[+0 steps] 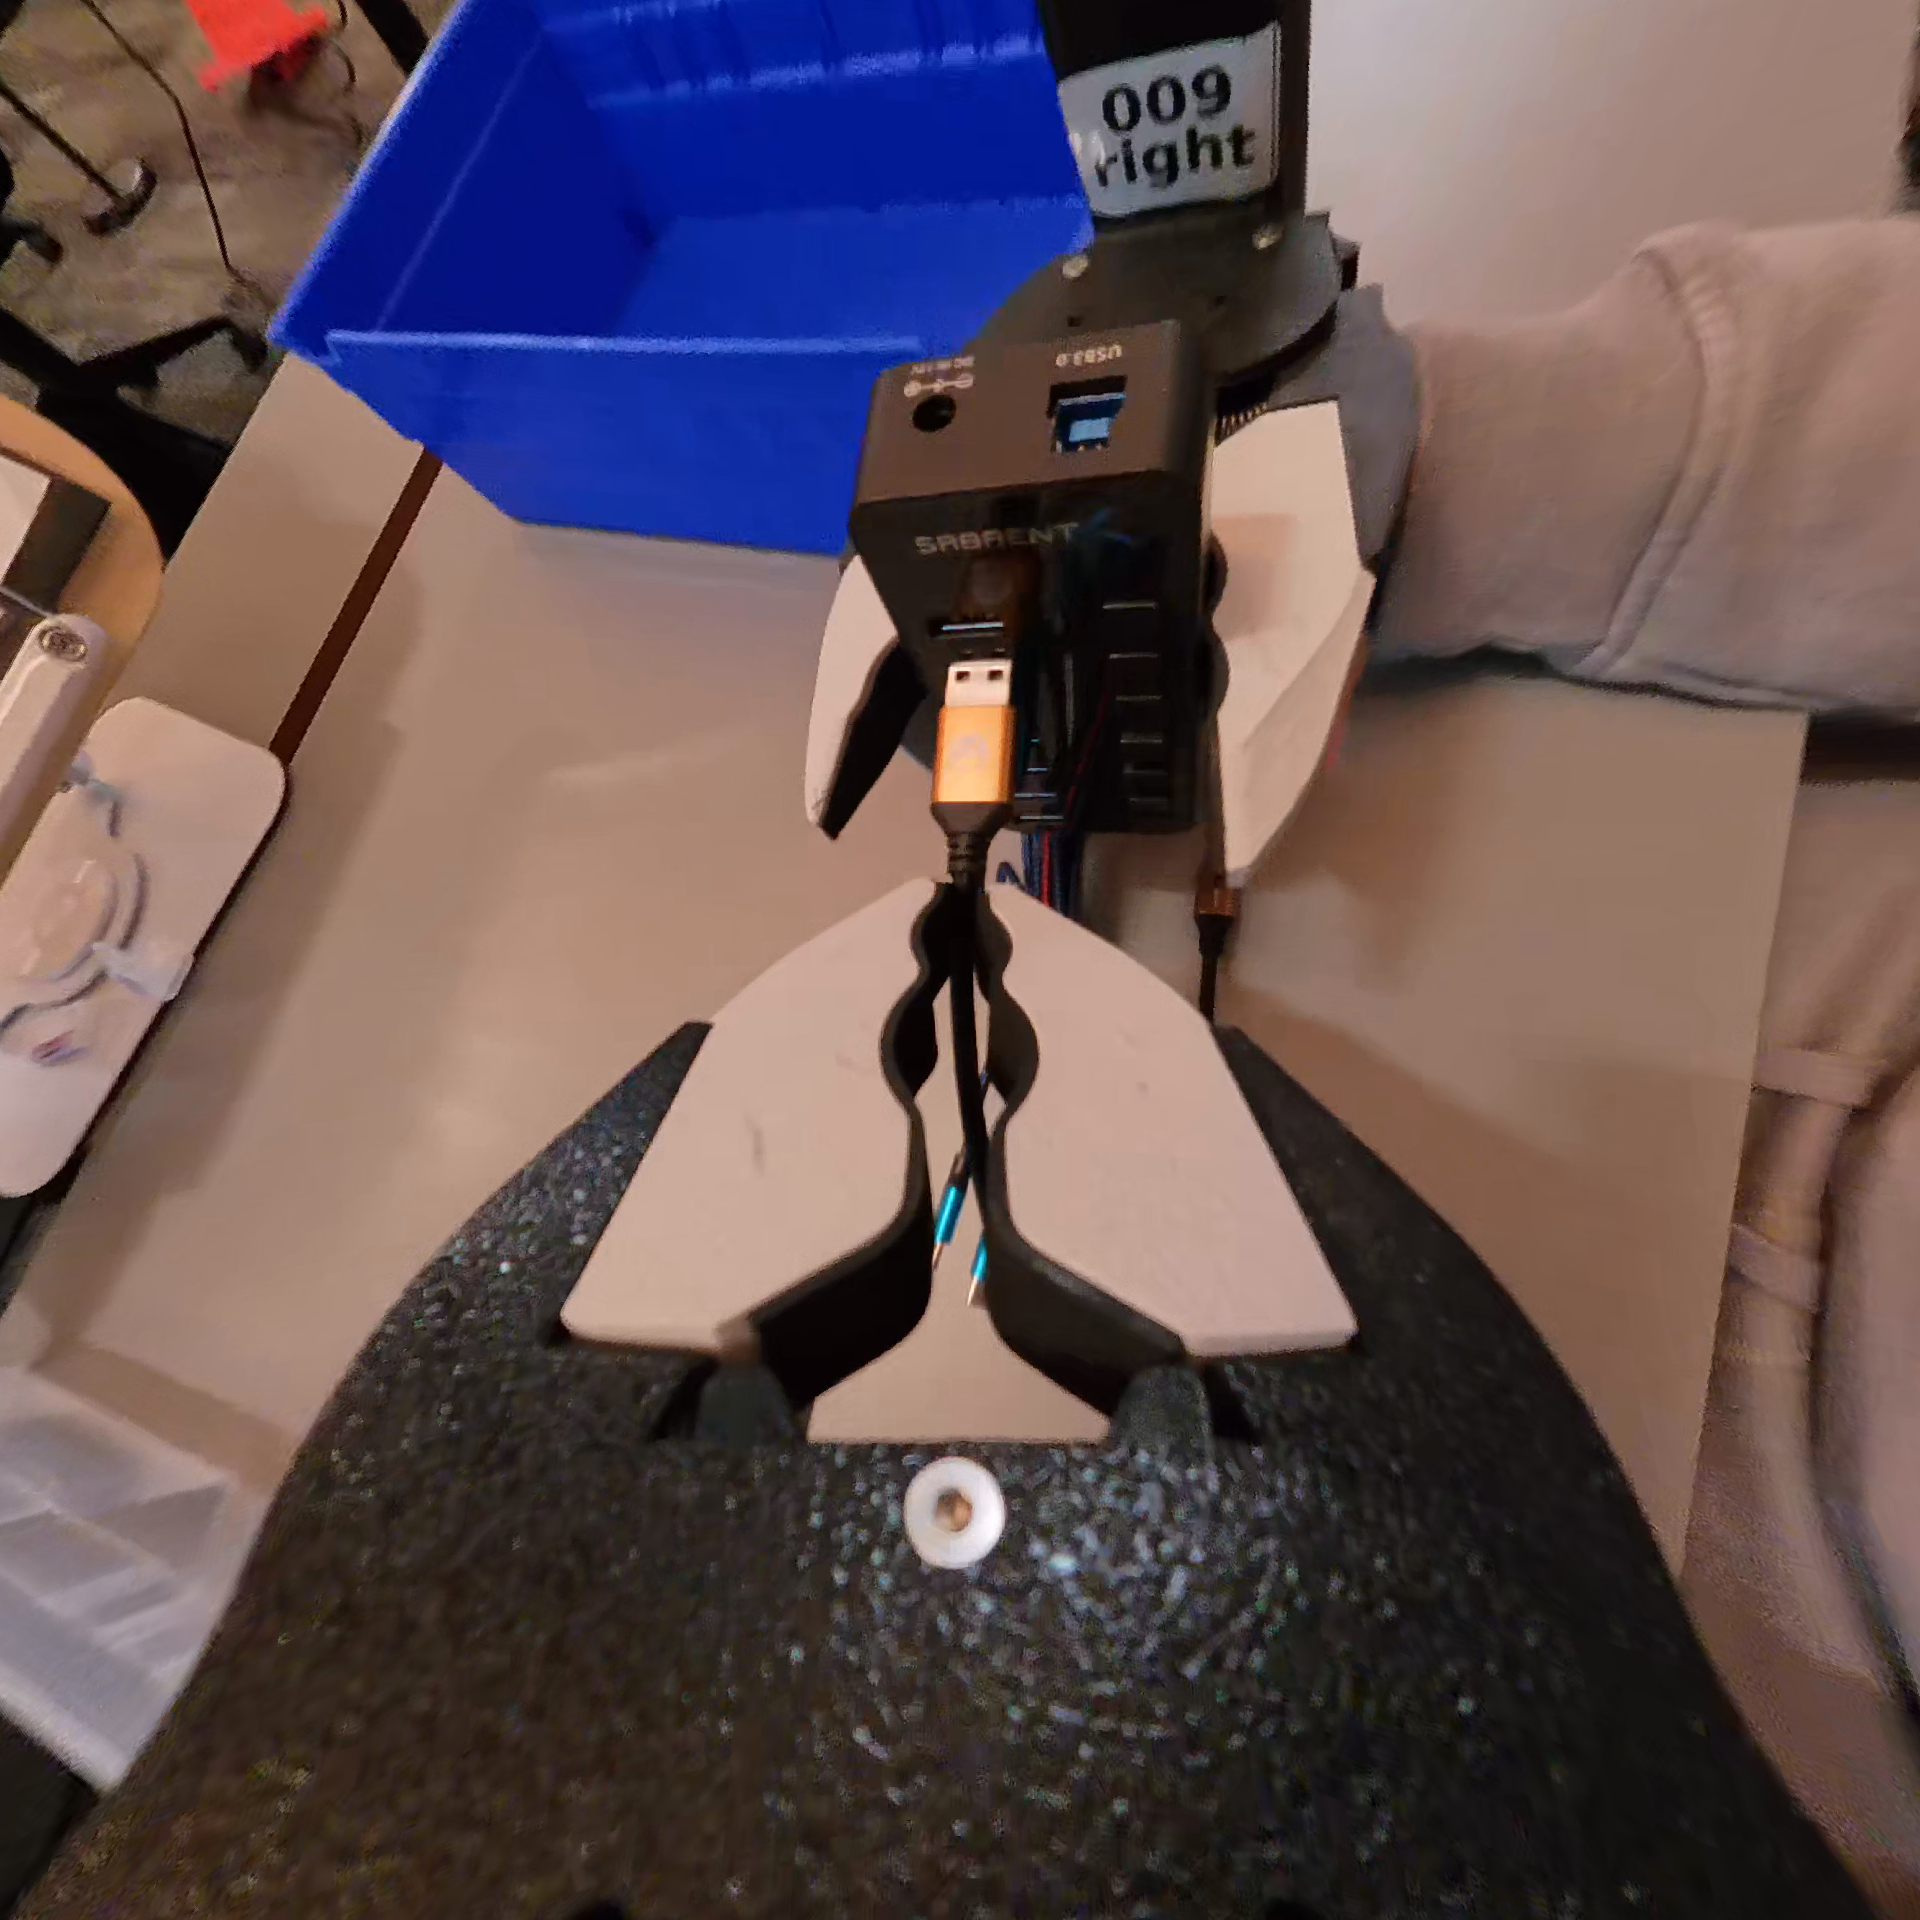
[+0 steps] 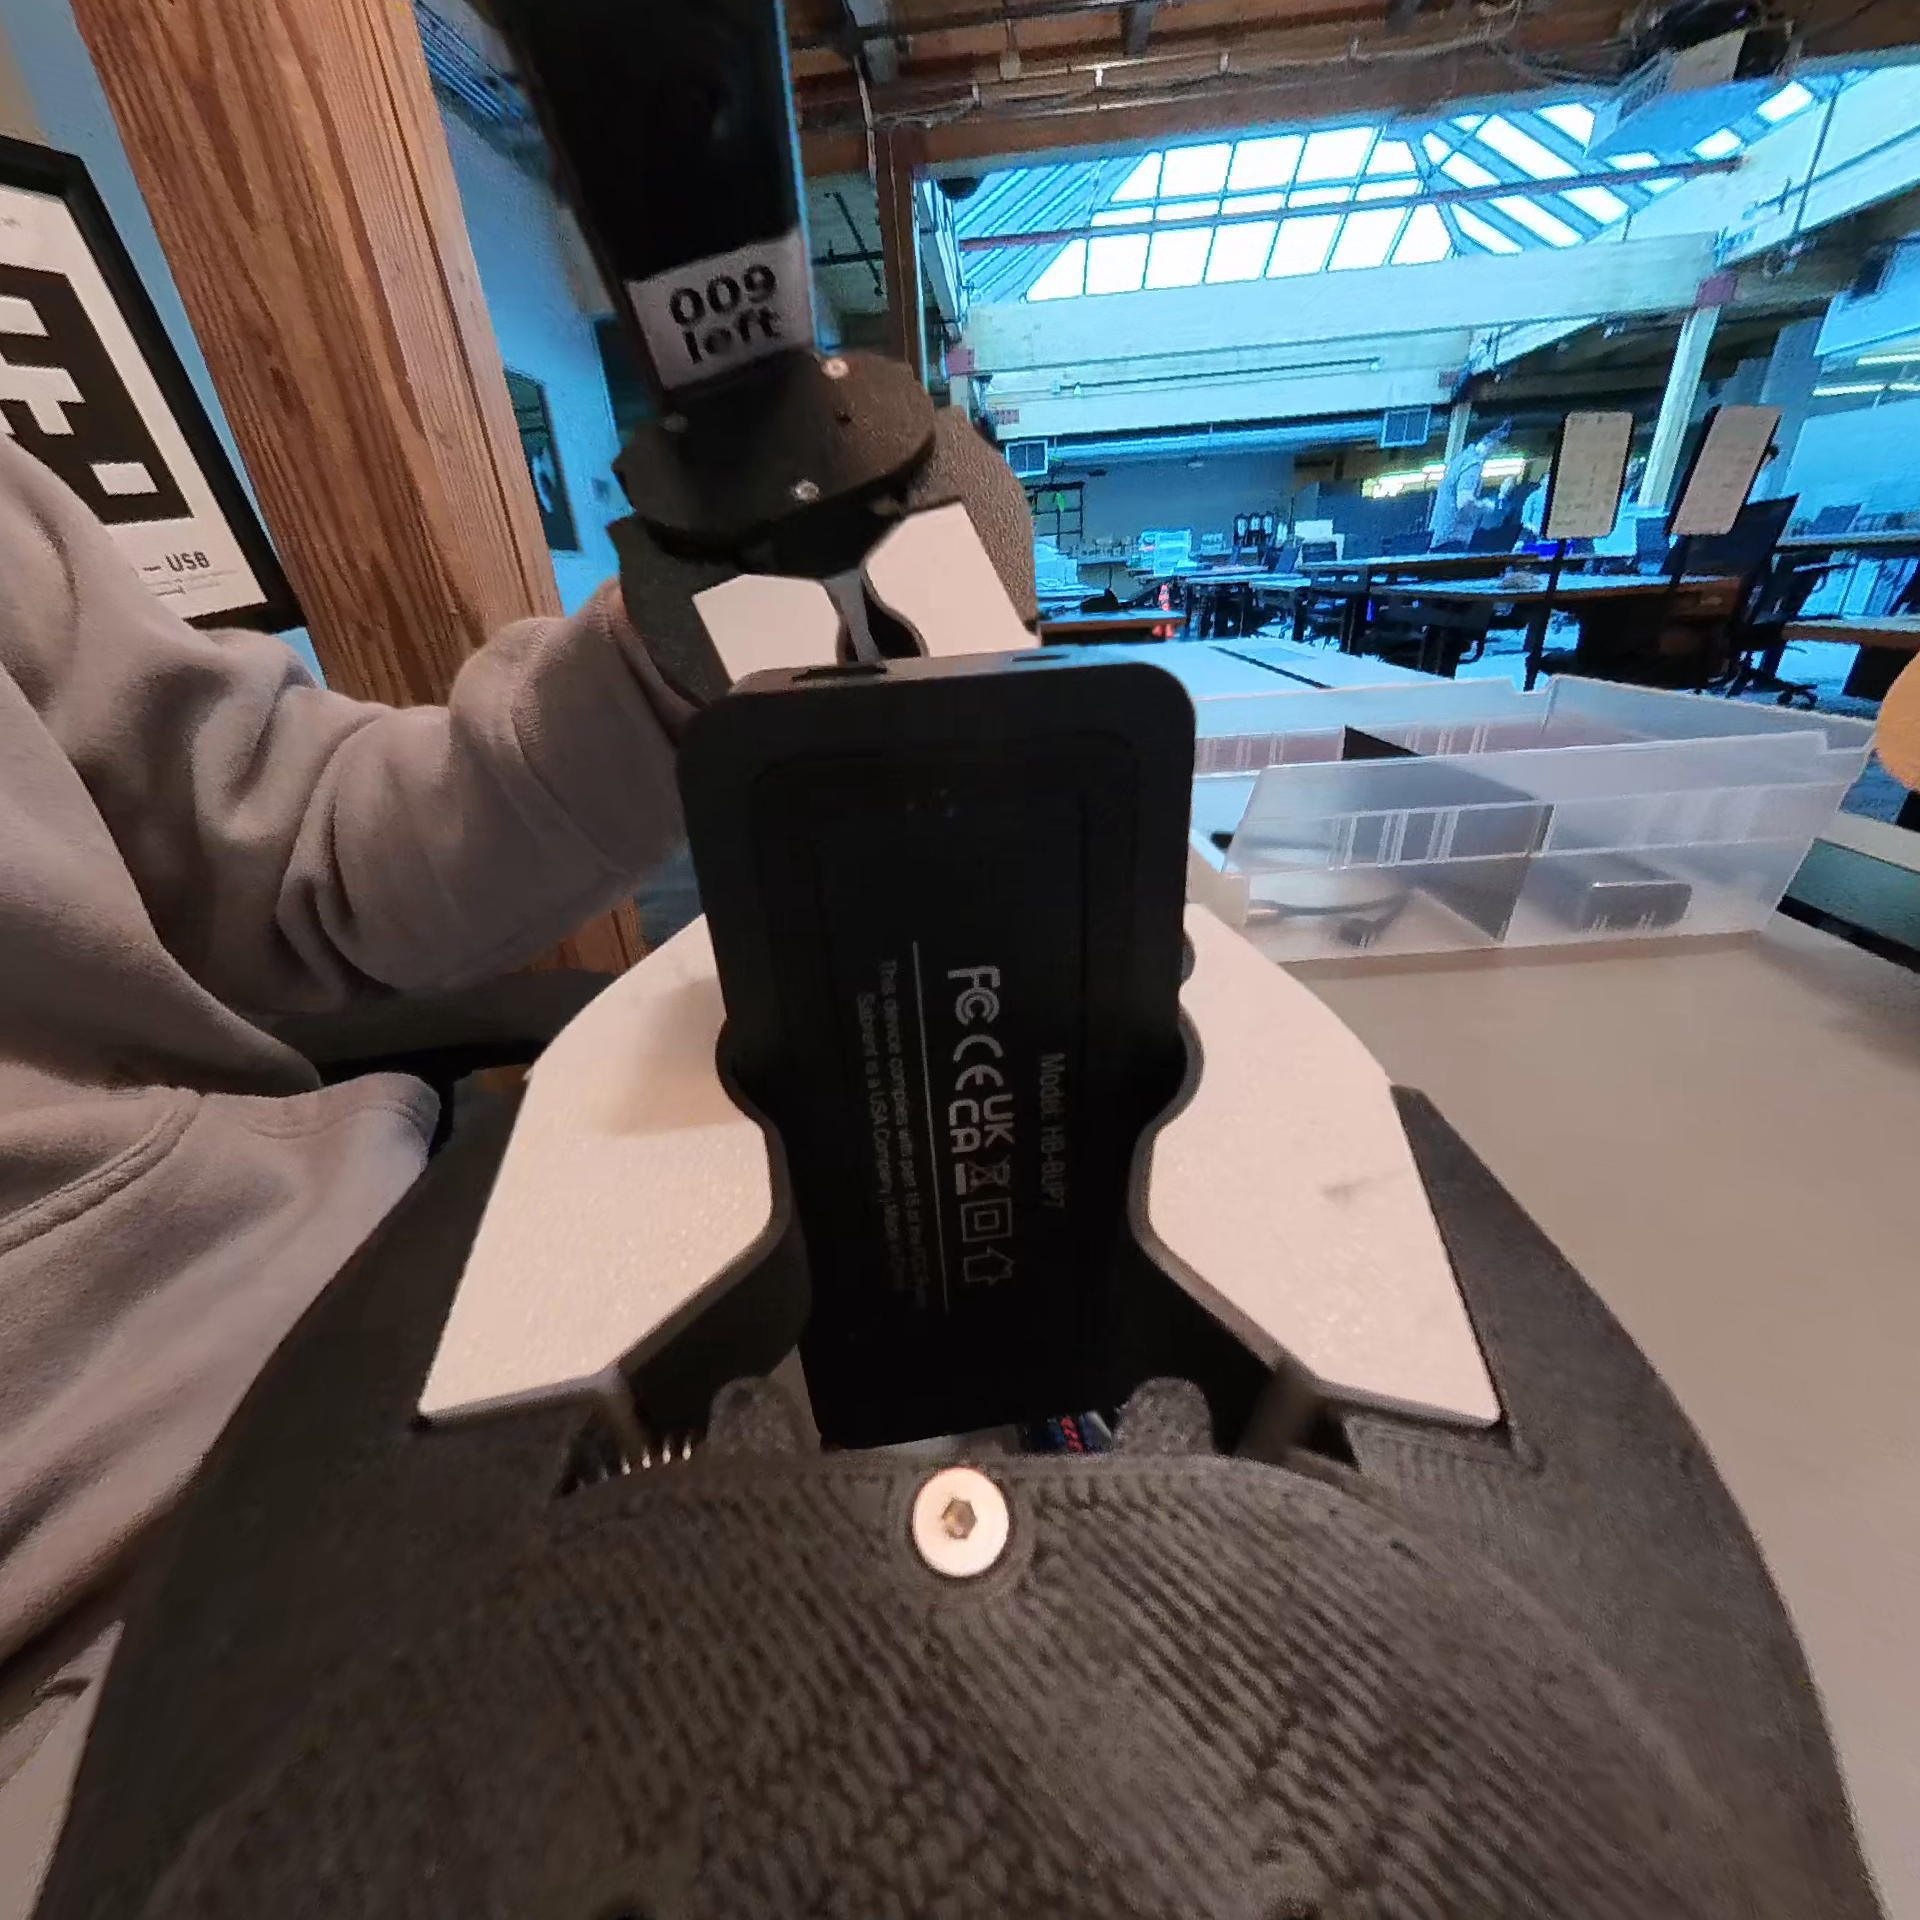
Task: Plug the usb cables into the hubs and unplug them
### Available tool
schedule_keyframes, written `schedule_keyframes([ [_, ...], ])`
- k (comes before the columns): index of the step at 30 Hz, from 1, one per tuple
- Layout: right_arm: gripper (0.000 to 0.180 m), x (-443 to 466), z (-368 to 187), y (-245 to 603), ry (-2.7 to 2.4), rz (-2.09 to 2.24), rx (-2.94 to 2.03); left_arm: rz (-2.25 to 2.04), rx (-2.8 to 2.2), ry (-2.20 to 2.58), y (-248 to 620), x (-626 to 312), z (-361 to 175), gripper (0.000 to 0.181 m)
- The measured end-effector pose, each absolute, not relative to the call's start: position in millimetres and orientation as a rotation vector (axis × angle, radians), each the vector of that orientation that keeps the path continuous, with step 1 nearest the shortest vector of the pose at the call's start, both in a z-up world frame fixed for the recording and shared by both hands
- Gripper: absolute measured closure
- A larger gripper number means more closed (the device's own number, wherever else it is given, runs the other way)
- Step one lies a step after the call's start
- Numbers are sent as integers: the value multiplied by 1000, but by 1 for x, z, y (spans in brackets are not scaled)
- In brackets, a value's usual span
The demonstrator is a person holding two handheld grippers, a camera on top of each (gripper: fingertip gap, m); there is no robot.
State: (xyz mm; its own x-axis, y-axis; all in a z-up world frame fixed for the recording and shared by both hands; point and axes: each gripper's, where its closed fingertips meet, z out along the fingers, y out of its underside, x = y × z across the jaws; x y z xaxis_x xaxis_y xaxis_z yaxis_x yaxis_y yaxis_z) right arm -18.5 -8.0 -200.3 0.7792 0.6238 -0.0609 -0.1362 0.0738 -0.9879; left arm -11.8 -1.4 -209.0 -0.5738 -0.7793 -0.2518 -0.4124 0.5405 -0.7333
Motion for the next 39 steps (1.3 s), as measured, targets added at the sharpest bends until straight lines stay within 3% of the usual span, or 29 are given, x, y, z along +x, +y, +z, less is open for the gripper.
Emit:
schedule_keyframes([
  [6,106,-19,-196,-10,-434,608,-1364,-1139,-982,2121,-7,-11,-206,174],
  [15,107,-21,-199,-10,-451,603,-1378,-1223,-953,2086,-11,-9,-206,174],
  [39,107,-34,-224,7,-514,498,-1529,-1031,-982,2170,1,-14,-216,174],
])
